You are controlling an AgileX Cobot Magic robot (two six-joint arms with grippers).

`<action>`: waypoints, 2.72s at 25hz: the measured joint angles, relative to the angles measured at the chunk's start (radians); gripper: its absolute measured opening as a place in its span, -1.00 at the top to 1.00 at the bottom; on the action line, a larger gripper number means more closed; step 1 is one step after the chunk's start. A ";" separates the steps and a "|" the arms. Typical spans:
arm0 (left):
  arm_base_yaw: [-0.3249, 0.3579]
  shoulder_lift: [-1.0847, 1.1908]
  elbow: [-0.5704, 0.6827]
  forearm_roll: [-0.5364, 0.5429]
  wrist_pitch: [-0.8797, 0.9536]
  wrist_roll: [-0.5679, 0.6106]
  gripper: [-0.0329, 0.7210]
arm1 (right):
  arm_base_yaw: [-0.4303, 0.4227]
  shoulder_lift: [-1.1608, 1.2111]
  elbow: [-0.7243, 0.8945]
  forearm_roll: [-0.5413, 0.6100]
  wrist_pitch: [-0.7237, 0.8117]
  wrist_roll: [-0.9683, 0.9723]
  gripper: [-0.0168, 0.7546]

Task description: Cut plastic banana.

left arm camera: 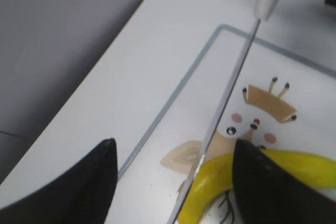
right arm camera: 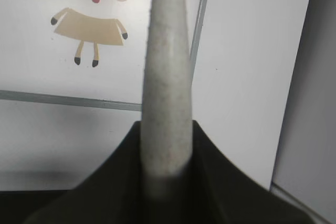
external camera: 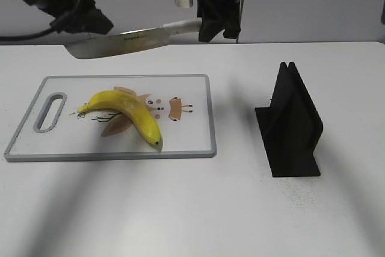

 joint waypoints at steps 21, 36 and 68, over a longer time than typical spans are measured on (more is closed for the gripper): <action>0.205 -0.348 0.069 0.412 0.573 -0.832 -0.67 | -0.002 -0.219 0.147 -0.062 -0.002 1.054 0.54; 0.215 -1.100 0.643 0.367 0.487 -0.896 -0.66 | -0.002 -0.650 0.795 -0.115 -0.080 1.358 0.54; 0.217 -1.716 0.889 0.340 0.451 -1.069 -0.65 | -0.002 -1.080 1.497 -0.225 -0.410 1.811 0.54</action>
